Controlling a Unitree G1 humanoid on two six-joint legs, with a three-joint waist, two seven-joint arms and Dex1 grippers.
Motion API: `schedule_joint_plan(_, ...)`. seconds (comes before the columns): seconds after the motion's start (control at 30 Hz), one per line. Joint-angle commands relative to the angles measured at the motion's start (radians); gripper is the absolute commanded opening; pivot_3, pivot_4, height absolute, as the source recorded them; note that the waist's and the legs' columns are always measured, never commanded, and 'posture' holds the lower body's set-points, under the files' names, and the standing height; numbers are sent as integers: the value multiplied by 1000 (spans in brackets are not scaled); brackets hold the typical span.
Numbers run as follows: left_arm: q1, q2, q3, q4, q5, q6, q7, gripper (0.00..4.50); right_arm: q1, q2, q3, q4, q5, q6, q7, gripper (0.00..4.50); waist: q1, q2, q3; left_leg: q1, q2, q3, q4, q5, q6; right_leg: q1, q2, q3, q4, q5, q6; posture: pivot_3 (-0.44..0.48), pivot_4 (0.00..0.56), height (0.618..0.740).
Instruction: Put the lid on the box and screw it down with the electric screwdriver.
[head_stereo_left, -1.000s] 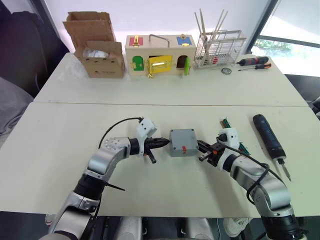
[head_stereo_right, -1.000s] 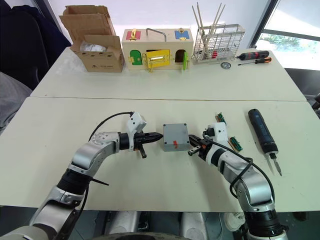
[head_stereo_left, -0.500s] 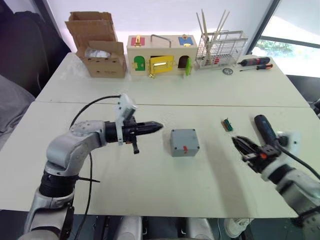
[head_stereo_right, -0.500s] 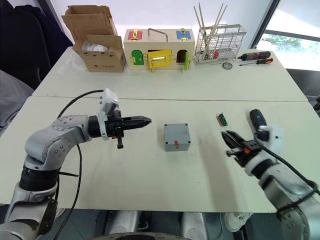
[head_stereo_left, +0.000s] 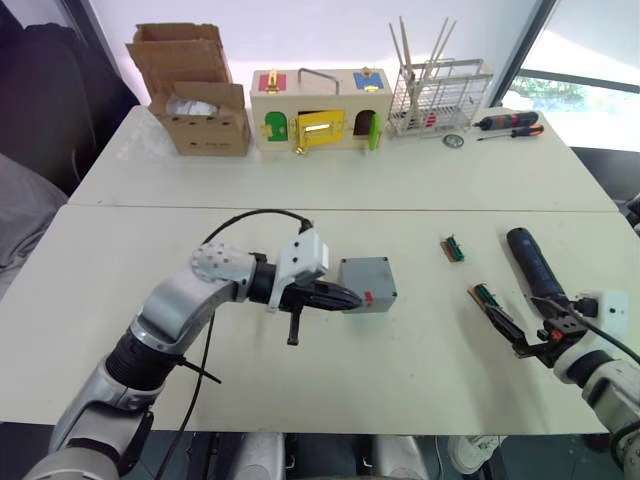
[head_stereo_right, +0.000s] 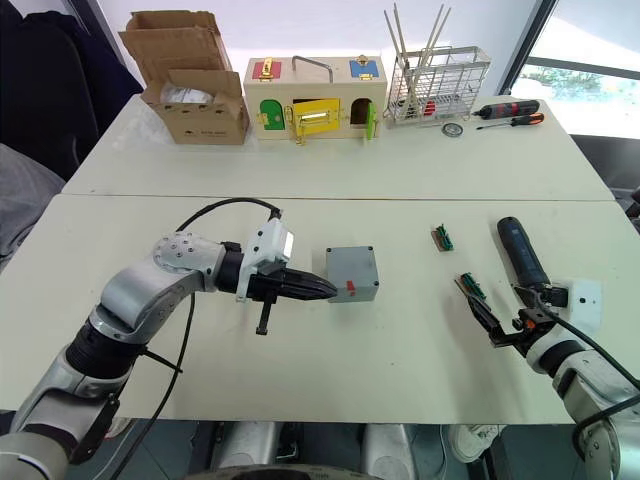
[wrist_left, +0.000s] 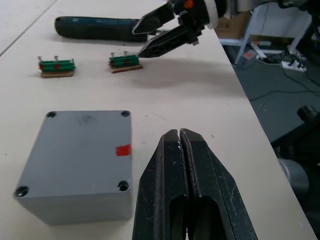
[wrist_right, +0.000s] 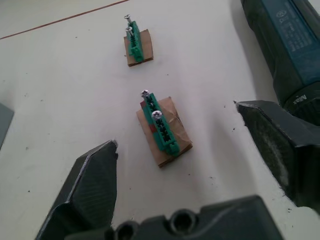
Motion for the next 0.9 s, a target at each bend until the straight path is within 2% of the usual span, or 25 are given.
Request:
schedule_joint_plan(0.03, 5, 0, 7, -44, 0, -7, 9, 0, -27, -4, 10, 17, -16, -36, 8, 3164, 0, 0, 0, 0, 0, 0, 0, 0, 0, 0, 0, 0, 0, 0, 0, 0, 150, 728)
schedule_joint_plan(0.47, 15, -14, 12, -63, -9, 25, 47, 0, -74, -1, 34, 80, -22, -63, 29, 3164, 1, 1, 0, 0, 0, 0, 0, 0, 0, 0, 0, 0, 0, 0, 0, 0, 150, 728)
schedule_joint_plan(0.57, 15, -21, 7, -63, -7, 27, 53, 0, -77, -3, 38, 86, -26, -67, 30, 2317, 1, 1, 0, 0, 0, 0, 0, 0, 0, 0, 0, 0, 0, 0, 0, 0, 150, 728)
schedule_joint_plan(0.73, 10, -32, 3, -51, 1, 24, 59, 0, -82, -1, 48, 88, -33, -72, 36, 49, 1, 1, 0, 0, 0, 0, 0, 0, 0, 0, 0, 0, 0, 0, 0, 0, 150, 728)
schedule_joint_plan(0.9, 9, -36, 6, -44, 6, 25, 61, 0, -91, 5, 56, 91, -30, -74, 38, 49, 1, 1, 0, 0, 0, 0, 0, 0, 0, 0, 0, 0, 0, 0, 0, 0, 150, 728)
